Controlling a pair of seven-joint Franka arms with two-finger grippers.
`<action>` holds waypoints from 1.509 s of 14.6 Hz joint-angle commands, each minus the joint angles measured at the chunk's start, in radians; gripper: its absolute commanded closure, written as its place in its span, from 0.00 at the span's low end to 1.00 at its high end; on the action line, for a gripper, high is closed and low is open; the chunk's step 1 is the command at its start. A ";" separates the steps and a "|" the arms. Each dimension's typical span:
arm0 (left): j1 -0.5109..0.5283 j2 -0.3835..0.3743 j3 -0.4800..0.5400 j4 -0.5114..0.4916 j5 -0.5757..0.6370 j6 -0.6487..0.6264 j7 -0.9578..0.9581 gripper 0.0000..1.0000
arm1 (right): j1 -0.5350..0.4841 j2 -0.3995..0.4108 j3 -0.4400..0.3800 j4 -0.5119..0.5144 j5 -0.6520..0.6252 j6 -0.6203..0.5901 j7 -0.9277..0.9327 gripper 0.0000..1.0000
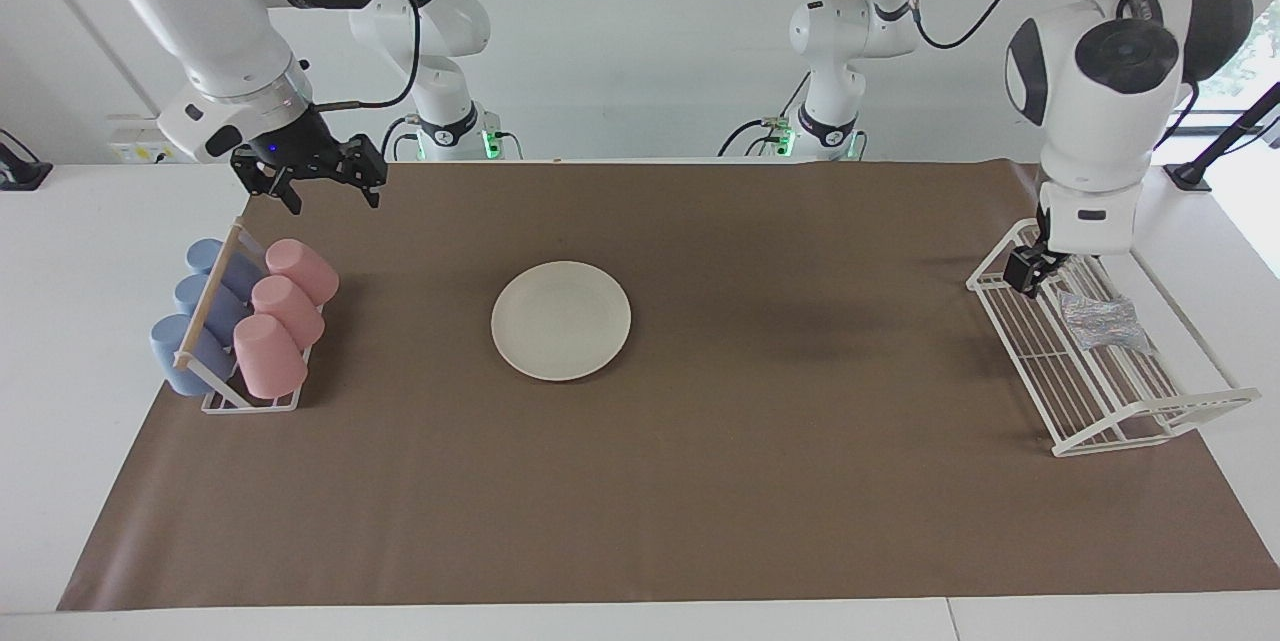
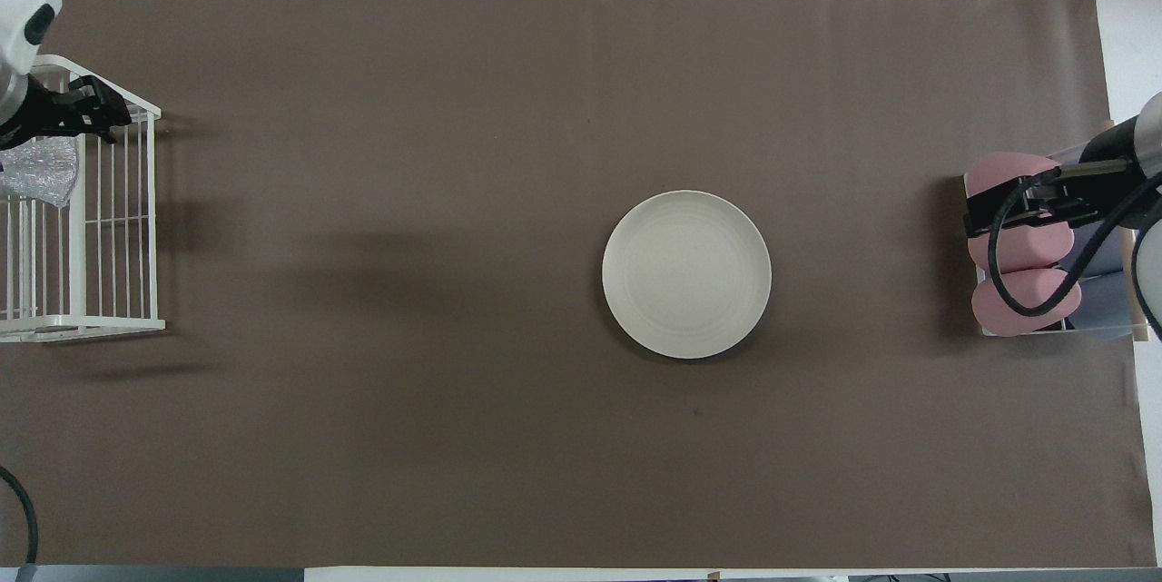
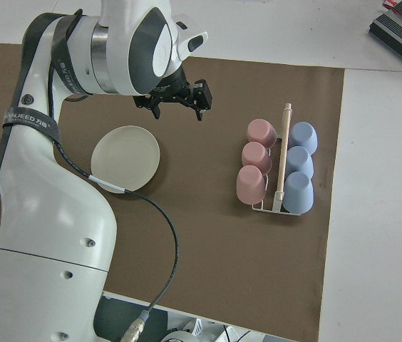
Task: Wipe plate with sponge
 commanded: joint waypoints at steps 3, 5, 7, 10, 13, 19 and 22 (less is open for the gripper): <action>0.023 -0.111 -0.014 -0.007 -0.194 -0.139 0.113 0.00 | -0.004 -0.008 0.022 0.001 0.002 -0.009 0.045 0.00; 0.025 -0.160 -0.002 -0.011 -0.312 -0.196 0.182 0.00 | -0.005 -0.008 0.022 0.001 0.002 -0.005 0.045 0.00; 0.023 -0.188 0.004 -0.017 -0.352 -0.239 0.187 0.00 | -0.005 -0.008 0.022 0.001 0.002 -0.009 0.045 0.00; 0.008 -0.250 0.007 -0.132 -0.375 -0.192 0.176 0.00 | -0.004 -0.008 0.025 0.001 0.004 -0.005 0.060 0.00; -0.015 -0.251 0.007 -0.178 -0.369 -0.119 0.184 0.00 | -0.004 -0.008 0.027 0.001 0.002 -0.008 0.065 0.00; -0.015 -0.223 -0.004 -0.130 -0.278 -0.145 0.195 0.00 | 0.039 -0.002 0.010 0.005 -0.005 -0.011 0.065 0.00; -0.014 -0.211 -0.008 -0.119 -0.254 -0.144 0.196 0.00 | 0.129 -0.004 -0.086 0.005 -0.007 -0.012 0.063 0.00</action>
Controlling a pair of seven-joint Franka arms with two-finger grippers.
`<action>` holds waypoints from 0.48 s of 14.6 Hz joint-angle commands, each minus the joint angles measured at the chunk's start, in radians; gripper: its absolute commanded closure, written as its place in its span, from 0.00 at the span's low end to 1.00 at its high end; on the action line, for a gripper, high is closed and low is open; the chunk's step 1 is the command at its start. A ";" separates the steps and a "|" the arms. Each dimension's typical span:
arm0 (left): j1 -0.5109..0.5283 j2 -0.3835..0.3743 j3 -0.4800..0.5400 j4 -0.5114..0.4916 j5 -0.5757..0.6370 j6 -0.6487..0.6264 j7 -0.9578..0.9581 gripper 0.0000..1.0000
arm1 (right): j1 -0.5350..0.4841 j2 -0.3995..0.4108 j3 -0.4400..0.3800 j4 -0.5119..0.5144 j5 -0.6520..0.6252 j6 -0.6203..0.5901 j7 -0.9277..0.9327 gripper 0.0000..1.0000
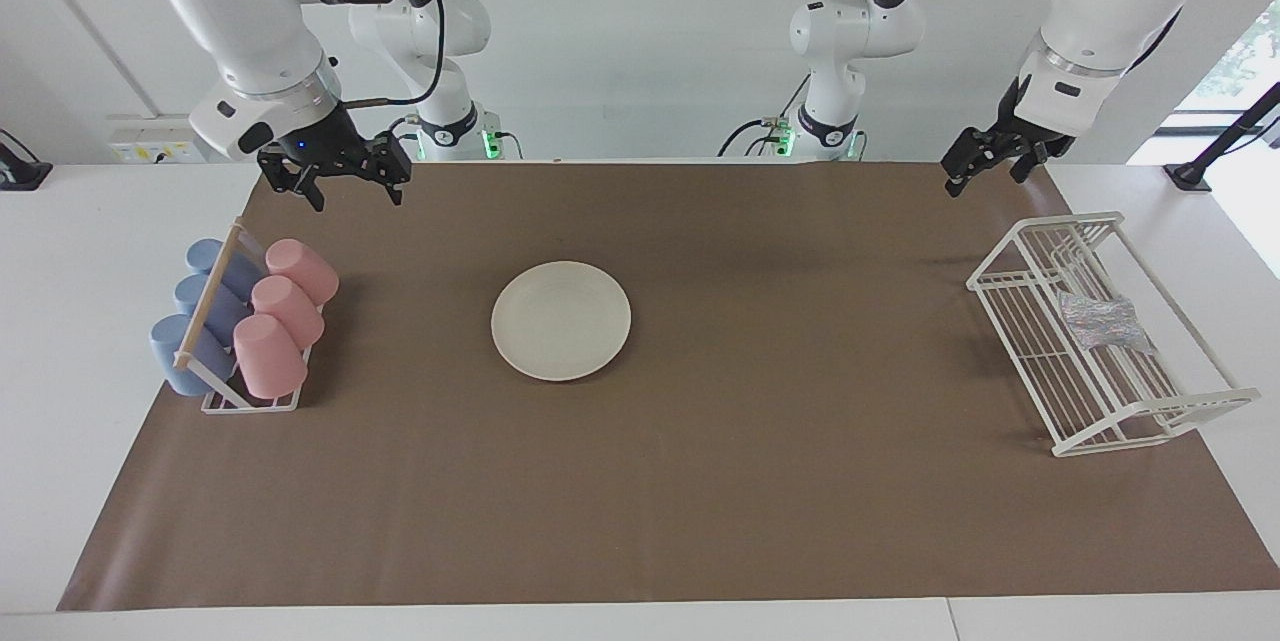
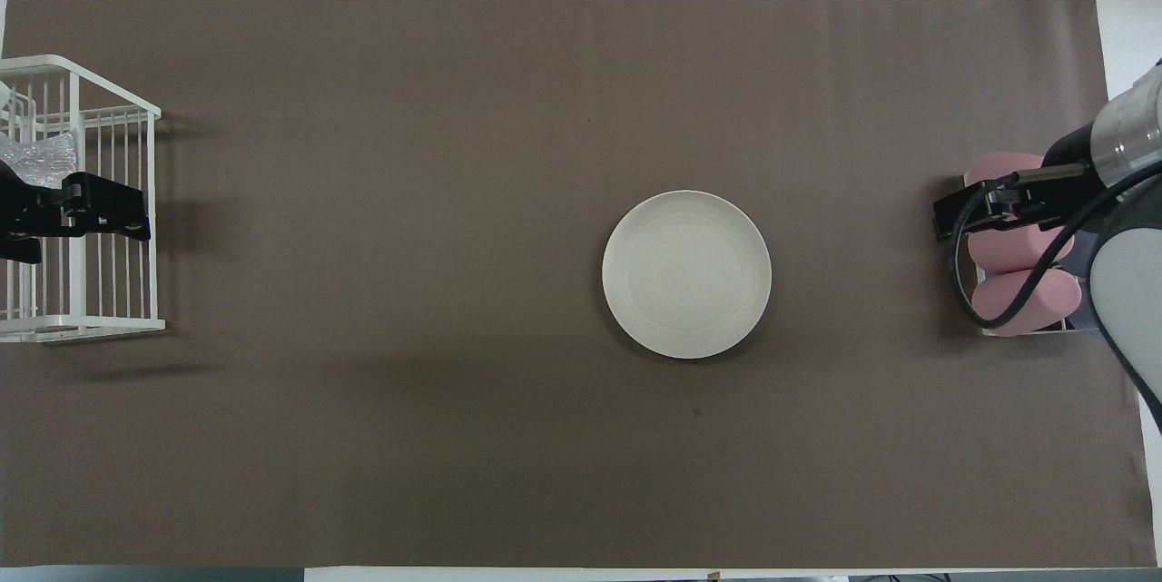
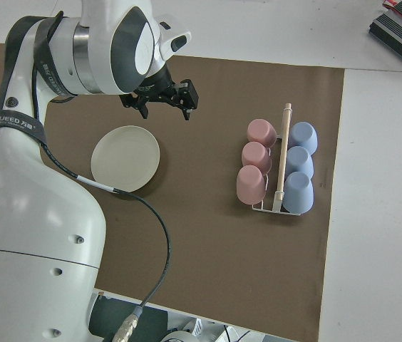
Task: Wipe plate with sponge
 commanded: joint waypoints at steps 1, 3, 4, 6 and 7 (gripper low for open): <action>-0.007 0.017 0.000 0.015 0.023 -0.006 0.014 0.00 | 0.075 0.000 -0.079 0.004 -0.007 -0.012 0.016 0.00; -0.002 0.026 -0.003 0.012 -0.001 -0.003 0.021 0.00 | 0.086 0.000 -0.084 0.004 -0.006 -0.012 0.016 0.00; 0.002 0.024 -0.001 0.011 -0.021 -0.003 0.025 0.00 | 0.097 0.000 -0.091 0.004 -0.006 -0.012 0.017 0.00; 0.016 0.026 -0.001 0.011 -0.029 -0.004 0.075 0.00 | 0.134 0.000 -0.136 0.004 -0.006 -0.012 0.016 0.00; 0.021 0.026 -0.004 0.014 -0.029 -0.004 0.106 0.00 | 0.134 0.000 -0.137 0.004 -0.007 -0.010 0.016 0.00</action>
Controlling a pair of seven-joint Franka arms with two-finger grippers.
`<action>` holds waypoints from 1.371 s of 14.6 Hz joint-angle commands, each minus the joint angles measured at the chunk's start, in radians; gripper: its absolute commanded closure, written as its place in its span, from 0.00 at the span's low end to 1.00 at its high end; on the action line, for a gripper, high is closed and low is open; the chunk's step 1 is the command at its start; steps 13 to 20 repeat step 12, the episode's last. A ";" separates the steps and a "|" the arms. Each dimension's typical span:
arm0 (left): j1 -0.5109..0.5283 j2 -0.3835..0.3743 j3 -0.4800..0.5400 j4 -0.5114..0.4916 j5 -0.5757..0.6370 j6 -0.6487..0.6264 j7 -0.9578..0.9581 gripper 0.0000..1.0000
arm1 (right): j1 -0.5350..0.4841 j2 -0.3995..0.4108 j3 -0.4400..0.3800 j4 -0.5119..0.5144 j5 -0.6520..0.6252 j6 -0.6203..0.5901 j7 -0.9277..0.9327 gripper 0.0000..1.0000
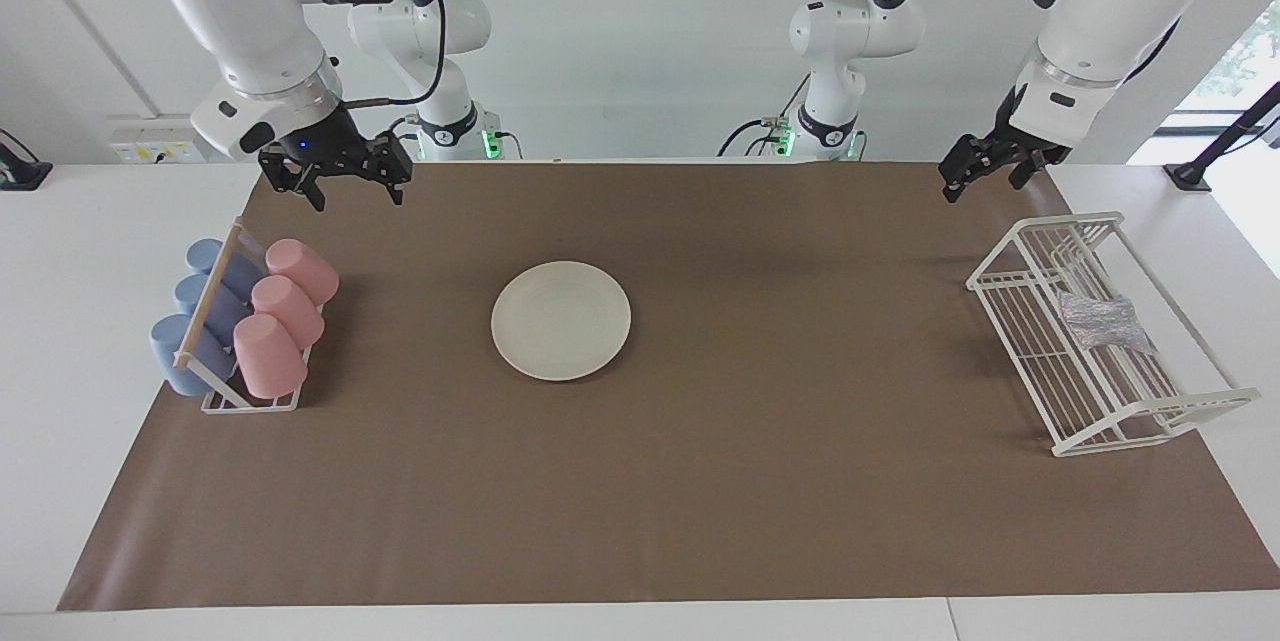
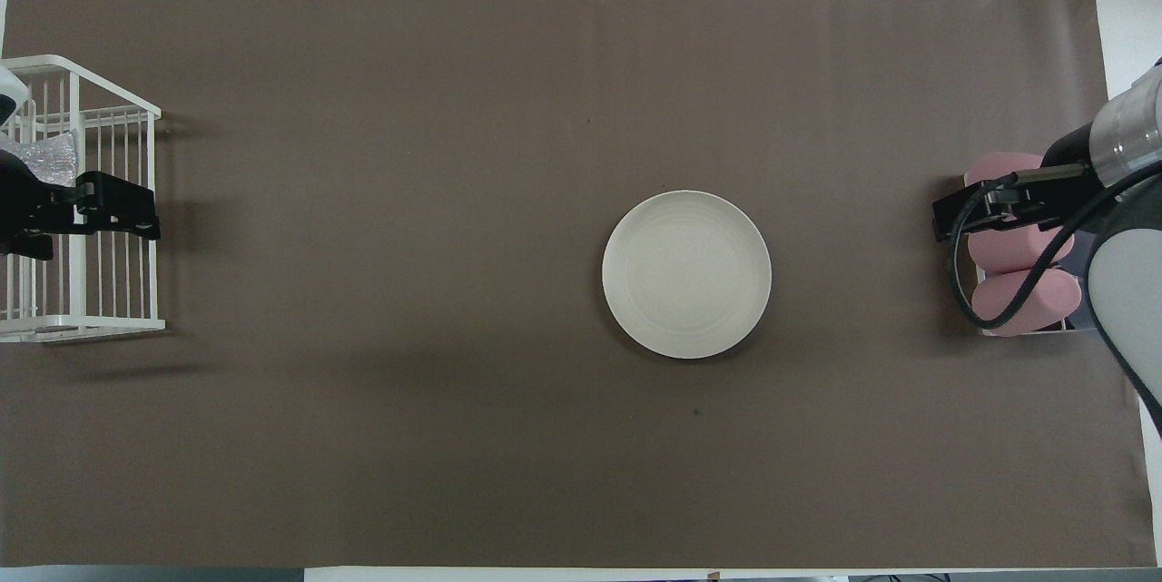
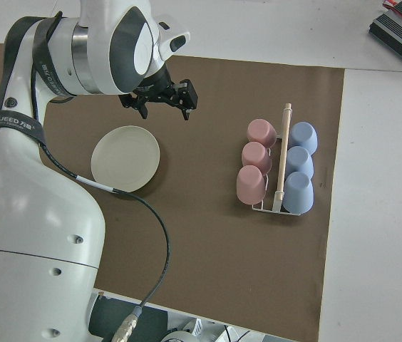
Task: Wipe plate with sponge
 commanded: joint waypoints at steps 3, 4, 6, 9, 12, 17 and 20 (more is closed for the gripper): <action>0.022 0.004 -0.003 0.012 -0.012 0.000 0.070 0.00 | 0.003 -0.002 -0.018 0.004 -0.006 -0.009 0.016 0.00; 0.027 0.004 -0.003 0.012 -0.012 0.007 0.070 0.00 | 0.001 -0.002 -0.018 0.004 -0.006 -0.009 0.016 0.00; 0.022 0.000 -0.003 0.009 -0.012 0.008 0.068 0.00 | -0.021 -0.002 -0.003 0.004 -0.007 -0.010 0.013 0.00; 0.016 -0.002 -0.003 0.006 -0.015 0.012 0.061 0.00 | -0.042 -0.002 0.014 0.004 -0.006 -0.012 0.011 0.00; 0.018 -0.008 -0.003 -0.010 -0.015 0.023 0.062 0.00 | -0.039 0.000 0.005 0.004 -0.015 -0.006 0.011 0.00; 0.018 -0.008 -0.003 -0.010 -0.015 0.023 0.062 0.00 | -0.039 0.000 0.005 0.004 -0.015 -0.006 0.011 0.00; 0.018 -0.008 -0.003 -0.010 -0.015 0.023 0.062 0.00 | -0.039 0.000 0.005 0.004 -0.015 -0.006 0.011 0.00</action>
